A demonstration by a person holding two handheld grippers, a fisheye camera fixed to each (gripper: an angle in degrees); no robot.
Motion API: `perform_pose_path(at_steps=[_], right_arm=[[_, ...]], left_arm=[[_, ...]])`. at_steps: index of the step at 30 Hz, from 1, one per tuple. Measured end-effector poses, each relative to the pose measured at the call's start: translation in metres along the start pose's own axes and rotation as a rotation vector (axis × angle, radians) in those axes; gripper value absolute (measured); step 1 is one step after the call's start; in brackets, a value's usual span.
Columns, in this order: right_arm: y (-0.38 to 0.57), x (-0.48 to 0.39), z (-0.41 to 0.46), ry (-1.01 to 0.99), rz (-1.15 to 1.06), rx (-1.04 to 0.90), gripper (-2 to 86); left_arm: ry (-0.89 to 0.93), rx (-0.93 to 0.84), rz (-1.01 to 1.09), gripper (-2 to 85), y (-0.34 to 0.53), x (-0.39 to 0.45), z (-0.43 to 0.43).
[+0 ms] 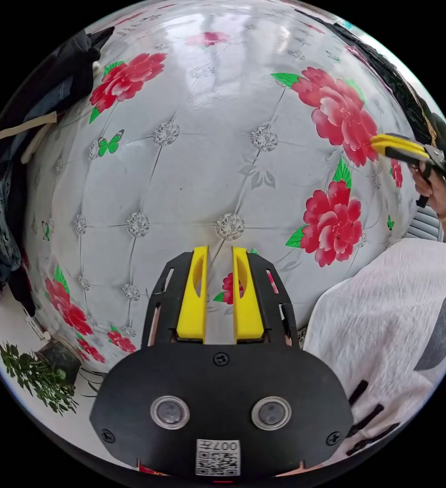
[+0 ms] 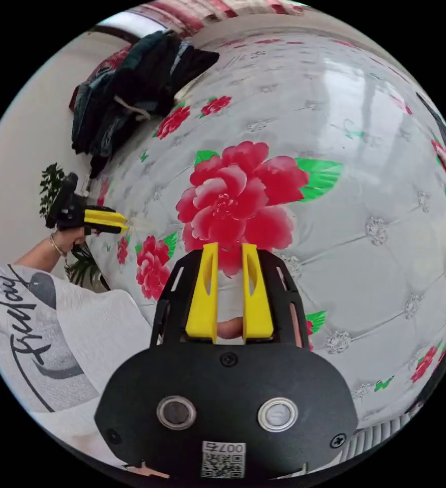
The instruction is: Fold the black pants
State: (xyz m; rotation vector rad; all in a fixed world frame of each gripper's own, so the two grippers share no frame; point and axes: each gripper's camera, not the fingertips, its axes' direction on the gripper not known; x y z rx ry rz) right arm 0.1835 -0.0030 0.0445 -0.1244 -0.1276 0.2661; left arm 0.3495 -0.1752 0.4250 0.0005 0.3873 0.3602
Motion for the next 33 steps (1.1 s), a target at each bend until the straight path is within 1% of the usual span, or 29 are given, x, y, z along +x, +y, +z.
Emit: perform_pose_path(at_steps=[1,2,4,5,7,8,10,11,12,13,15,17,19,21,23,25,27,29,30,31,32,33], right_arm=[[0.008,0.03,-0.025,0.052,0.101,0.109,8.7],[0.014,0.046,-0.039,0.093,0.147,0.161,8.7],[0.041,0.111,-0.096,0.294,0.349,0.326,8.9],[0.049,0.127,-0.11,0.342,0.402,0.357,8.9],[0.078,0.189,-0.165,0.541,0.593,0.432,9.0],[0.084,0.203,-0.177,0.581,0.634,0.435,9.1],[0.104,0.253,-0.217,0.693,0.796,0.434,8.9],[0.109,0.265,-0.225,0.709,0.838,0.43,8.7],[0.118,0.286,-0.237,0.717,0.926,0.419,8.2],[0.127,0.307,-0.242,0.679,1.002,0.392,7.4],[0.13,0.33,-0.234,0.6,1.047,0.305,5.6],[0.122,0.325,-0.225,0.696,0.959,0.251,3.9],[0.107,0.31,-0.205,0.843,0.844,0.146,1.9],[0.099,0.294,-0.201,0.852,0.785,0.116,0.9],[0.098,0.26,-0.211,0.798,0.719,0.24,0.4],[0.103,0.197,-0.222,0.705,0.569,0.441,0.1],[0.104,0.152,-0.216,0.625,0.458,0.5,-0.1],[0.102,0.115,-0.199,0.493,0.364,0.504,-0.2],[0.098,0.092,-0.183,0.399,0.312,0.473,-0.2],[0.091,0.069,-0.164,0.316,0.246,0.419,-0.2],[0.088,0.056,-0.155,0.28,0.209,0.392,-0.2],[0.081,0.028,-0.138,0.208,0.125,0.351,-0.2]], left_arm=[[-0.002,-0.01,-0.018,7.2,-0.006,0.002,0.005],[-0.003,-0.015,-0.025,7.2,-0.009,0.003,0.008],[-0.017,-0.041,-0.037,7.2,-0.021,0.008,0.016],[-0.021,-0.049,-0.035,7.3,-0.024,0.009,0.018],[-0.026,-0.08,-0.042,7.3,-0.036,0.011,0.023],[-0.022,-0.088,-0.047,7.3,-0.039,0.011,0.025],[-0.003,-0.116,-0.077,7.4,-0.049,0.006,0.028],[-0.001,-0.121,-0.082,7.4,-0.051,0.005,0.028],[-0.001,-0.128,-0.089,7.5,-0.054,0.005,0.028],[-0.007,-0.133,-0.093,7.5,-0.057,0.006,0.028],[-0.019,-0.135,-0.11,7.5,-0.059,0.008,0.026],[-0.032,-0.131,-0.136,7.5,-0.059,0.009,0.023],[-0.051,-0.126,-0.163,7.3,-0.058,0.011,0.017],[-0.066,-0.117,-0.17,7.0,-0.056,0.013,0.01],[-0.081,-0.095,-0.171,6.6,-0.05,0.016,0.002],[-0.098,-0.023,-0.195,5.5,-0.033,0.019,-0.011],[-0.096,0.051,-0.237,4.3,-0.015,0.02,-0.021],[-0.081,0.122,-0.29,2.6,0.004,0.017,-0.032],[-0.043,0.168,-0.301,0.9,0.015,0.015,-0.04],[0.009,0.2,-0.298,-0.1,0.026,0.012,-0.049],[0.059,0.22,-0.283,-0.3,0.031,0.011,-0.055],[0.144,0.282,-0.262,-0.6,0.044,0.009,-0.069]])
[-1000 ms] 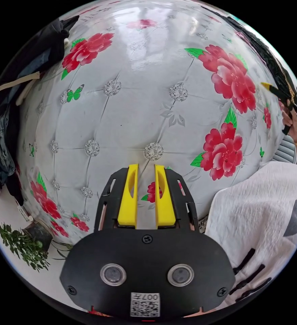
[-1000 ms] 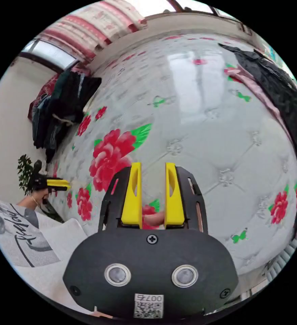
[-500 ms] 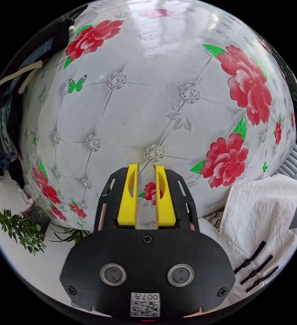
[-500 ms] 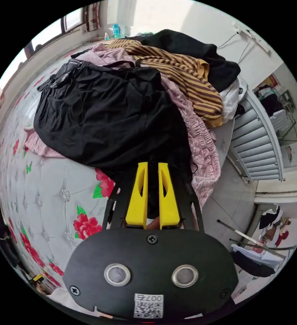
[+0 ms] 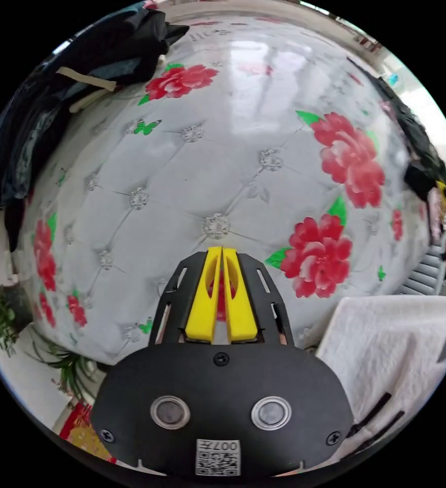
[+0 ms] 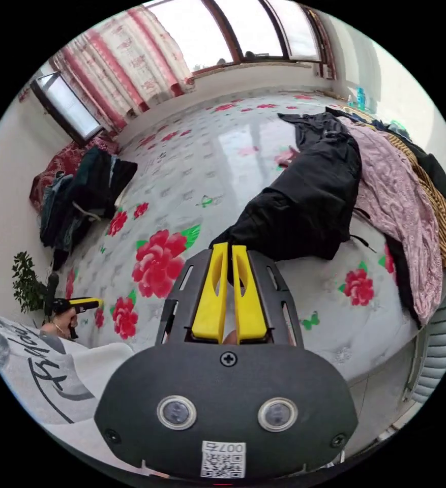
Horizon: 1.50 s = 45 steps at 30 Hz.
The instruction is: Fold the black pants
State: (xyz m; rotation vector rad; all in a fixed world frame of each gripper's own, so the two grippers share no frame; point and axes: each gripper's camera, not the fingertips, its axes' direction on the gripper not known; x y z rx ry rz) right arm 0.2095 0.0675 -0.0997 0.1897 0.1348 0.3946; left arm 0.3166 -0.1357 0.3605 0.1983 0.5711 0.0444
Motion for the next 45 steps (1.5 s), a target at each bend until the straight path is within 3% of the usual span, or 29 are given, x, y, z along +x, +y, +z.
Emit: perform_pose_path(at_steps=[7,10,13,17,21,26,28,29,31,33,35,39,42,45], right_arm=[[0.032,-0.203,0.042,-0.444,-0.648,-0.336,0.2],[0.053,-0.258,0.047,-0.62,-0.798,-0.416,1.3],[0.062,-0.277,0.045,-0.639,-0.865,-0.415,2.7],[0.057,-0.246,0.044,-0.551,-0.733,-0.357,4.2],[0.052,-0.175,0.048,-0.476,-0.437,-0.345,5.8],[0.057,-0.123,0.03,-0.339,-0.244,-0.248,7.2],[0.058,-0.111,0.021,-0.309,-0.178,-0.209,7.6],[0.058,-0.109,0.02,-0.303,-0.162,-0.203,7.7],[0.057,-0.102,0.016,-0.296,-0.108,-0.185,7.7],[0.054,-0.097,0.012,-0.29,-0.087,-0.163,7.6],[0.048,-0.092,0.01,-0.268,-0.076,-0.151,7.5],[0.016,-0.075,0.002,-0.236,-0.048,-0.111,7.4],[-0.019,-0.066,-0.002,-0.205,-0.051,-0.057,7.3],[-0.058,-0.059,0.005,-0.15,-0.062,-0.042,7.6]], left_arm=[[0.029,0.269,-0.037,-0.9,0.092,-0.055,-0.137],[0.001,0.315,-0.131,-0.9,0.143,-0.117,-0.186],[-0.075,0.324,-0.23,-0.5,0.189,-0.172,-0.229],[-0.1,0.366,-0.237,2.5,0.219,-0.196,-0.281],[0.025,0.395,-0.02,7.9,0.194,-0.16,-0.32],[0.134,0.161,0.29,12.6,0.103,-0.082,-0.286],[0.002,0.017,0.397,12.0,0.067,-0.052,-0.251],[-0.027,0.108,0.457,9.1,0.07,-0.048,-0.265],[-0.058,0.061,0.584,2.5,0.051,-0.045,-0.29],[0.057,0.03,0.546,1.4,0.035,-0.07,-0.327],[0.19,0.129,0.483,0.7,0.037,-0.11,-0.384],[0.558,0.403,0.13,-0.5,0.074,-0.262,-0.525],[0.614,0.617,-0.086,-0.7,0.13,-0.361,-0.606],[0.56,0.634,-0.227,-0.8,0.161,-0.42,-0.646]])
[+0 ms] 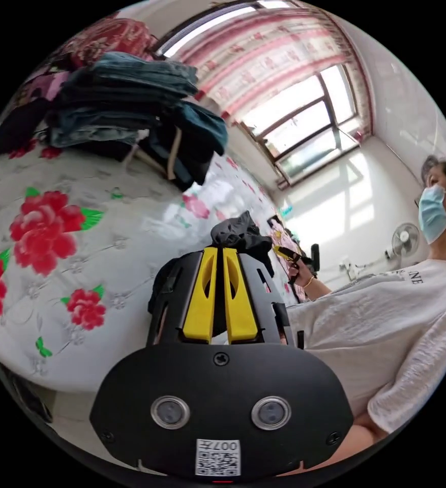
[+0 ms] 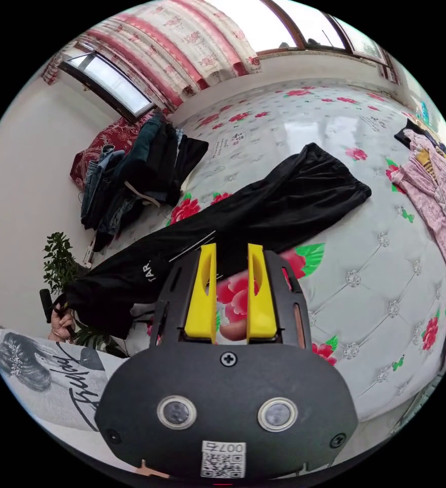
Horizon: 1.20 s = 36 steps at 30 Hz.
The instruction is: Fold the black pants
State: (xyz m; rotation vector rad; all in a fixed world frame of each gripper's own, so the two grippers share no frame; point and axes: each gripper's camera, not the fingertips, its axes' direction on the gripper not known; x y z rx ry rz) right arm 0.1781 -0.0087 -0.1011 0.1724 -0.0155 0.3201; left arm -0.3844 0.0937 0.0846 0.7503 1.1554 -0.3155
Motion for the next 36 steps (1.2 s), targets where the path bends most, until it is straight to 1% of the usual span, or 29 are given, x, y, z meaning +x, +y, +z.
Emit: perform_pose_path(at_steps=[1,3,5,6,10,12,15,17,19,20,23,25,26,28,30,33,35,36], right_arm=[[-0.016,0.006,0.006,0.019,0.006,-0.011,7.8],[-0.04,0.017,0.017,0.029,0.027,-0.033,8.0],[-0.063,0.029,0.03,0.026,0.057,-0.048,8.1],[-0.078,0.037,0.041,0.029,0.077,-0.061,8.1],[-0.135,0.052,0.079,0.033,0.114,-0.104,8.2],[-0.158,0.056,0.094,0.035,0.131,-0.107,7.9],[-0.191,0.063,0.121,0.052,0.157,-0.136,6.9],[-0.204,0.067,0.139,0.071,0.175,-0.186,5.5],[-0.215,0.075,0.156,0.049,0.198,-0.279,2.4],[-0.217,0.076,0.155,0.043,0.198,-0.28,1.7],[-0.231,0.072,0.111,-0.073,0.146,-0.131,0.3],[-0.234,0.067,0.048,-0.187,0.103,0.03,-0.1],[-0.233,0.065,0.03,-0.209,0.092,0.074,-0.1],[-0.211,0.059,-0.046,-0.306,0.037,0.233,-0.2],[-0.183,0.056,-0.097,-0.337,-0.007,0.308,-0.2],[-0.119,0.058,-0.161,-0.274,-0.035,0.374,-0.1],[-0.077,0.067,-0.177,-0.224,0.001,0.351,0.1],[-0.048,0.078,-0.177,-0.192,0.048,0.307,0.2]], left_arm=[[-0.092,-0.011,-0.022,-0.8,-0.006,-0.003,-0.012],[-0.197,-0.06,-0.04,-0.8,-0.02,-0.001,-0.013],[-0.26,-0.083,-0.081,-0.7,-0.035,-0.001,-0.006],[-0.257,-0.057,-0.121,-0.7,-0.045,-0.003,-0.003],[-0.138,0.102,-0.279,-0.6,-0.085,-0.021,-0.016],[-0.097,0.137,-0.303,-0.6,-0.107,-0.025,-0.022],[-0.075,0.145,-0.274,-0.6,-0.148,-0.016,-0.024],[-0.069,0.138,-0.247,-0.6,-0.173,-0.008,-0.02],[-0.056,0.138,-0.214,-0.7,-0.206,0.002,-0.012],[-0.048,0.14,-0.204,-0.7,-0.214,0.004,-0.011],[-0.015,0.158,-0.124,-0.7,-0.253,0.025,-0.01],[0.013,0.172,-0.027,-0.7,-0.274,0.051,-0.016],[0.021,0.177,0.005,-0.7,-0.277,0.06,-0.019],[0.055,0.194,0.148,-0.7,-0.274,0.094,-0.034],[0.06,0.179,0.229,-0.7,-0.259,0.114,-0.043],[-0.032,0.057,0.336,-0.6,-0.216,0.143,-0.039],[-0.102,-0.055,0.335,-0.4,-0.185,0.148,-0.021],[-0.154,-0.143,0.313,-0.1,-0.164,0.145,0.0]])
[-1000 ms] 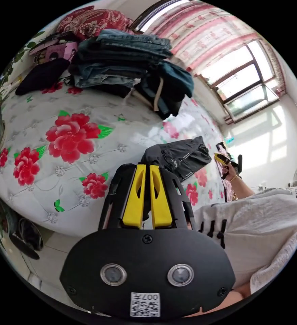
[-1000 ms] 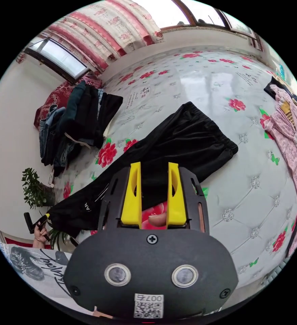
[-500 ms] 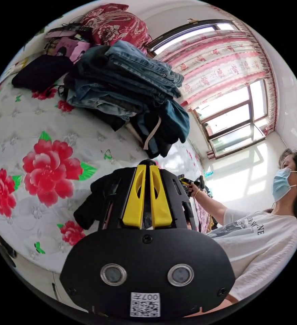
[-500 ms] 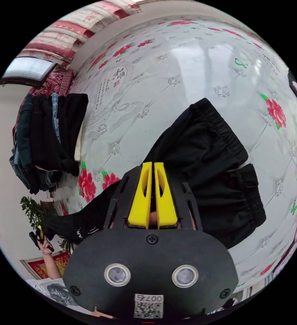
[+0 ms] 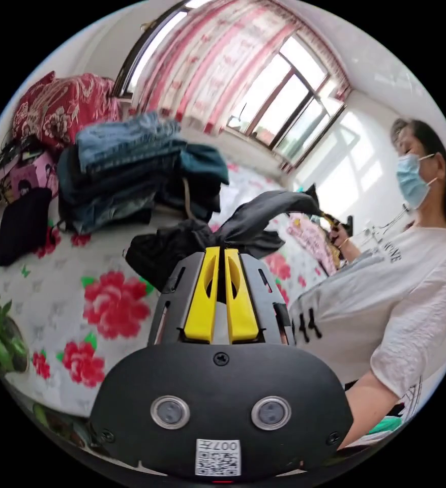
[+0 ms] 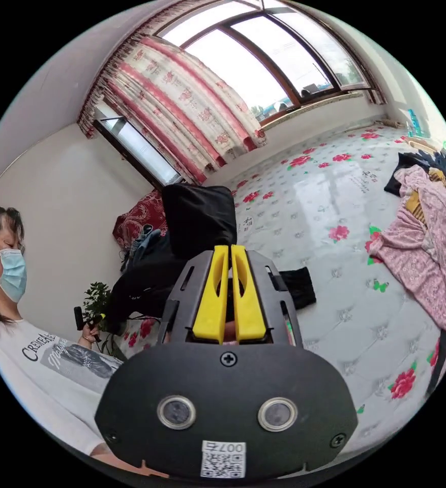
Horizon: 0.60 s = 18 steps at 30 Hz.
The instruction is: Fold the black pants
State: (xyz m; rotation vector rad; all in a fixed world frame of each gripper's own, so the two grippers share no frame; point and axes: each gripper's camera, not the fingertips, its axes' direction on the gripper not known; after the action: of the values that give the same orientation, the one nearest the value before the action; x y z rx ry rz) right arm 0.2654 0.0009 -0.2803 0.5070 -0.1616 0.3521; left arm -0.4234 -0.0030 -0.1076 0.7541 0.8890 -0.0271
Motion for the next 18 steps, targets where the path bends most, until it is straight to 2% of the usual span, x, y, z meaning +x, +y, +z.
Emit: perform_pose_path(at_steps=[2,4,7,9,13,18], right_arm=[[0.044,0.026,-0.001,0.076,0.106,-0.09,0.7],[0.106,0.067,0.01,0.249,0.328,-0.249,2.0],[0.163,0.089,0.013,0.407,0.438,-0.35,3.4],[0.179,0.089,0.012,0.47,0.448,-0.369,4.4],[0.177,0.073,0.015,0.565,0.344,-0.376,6.4],[0.155,0.067,0.033,0.539,0.24,-0.387,7.7]], left_arm=[[-0.066,-0.153,-0.042,0.8,0.029,0.007,0.05],[-0.169,-0.361,-0.143,2.7,0.072,0.007,0.13],[-0.266,-0.52,-0.218,3.5,0.117,0.017,0.209],[-0.321,-0.534,-0.244,3.2,0.131,0.03,0.235],[-0.384,-0.454,-0.285,1.8,0.138,0.051,0.265],[-0.417,-0.489,-0.334,3.0,0.147,0.052,0.307]])
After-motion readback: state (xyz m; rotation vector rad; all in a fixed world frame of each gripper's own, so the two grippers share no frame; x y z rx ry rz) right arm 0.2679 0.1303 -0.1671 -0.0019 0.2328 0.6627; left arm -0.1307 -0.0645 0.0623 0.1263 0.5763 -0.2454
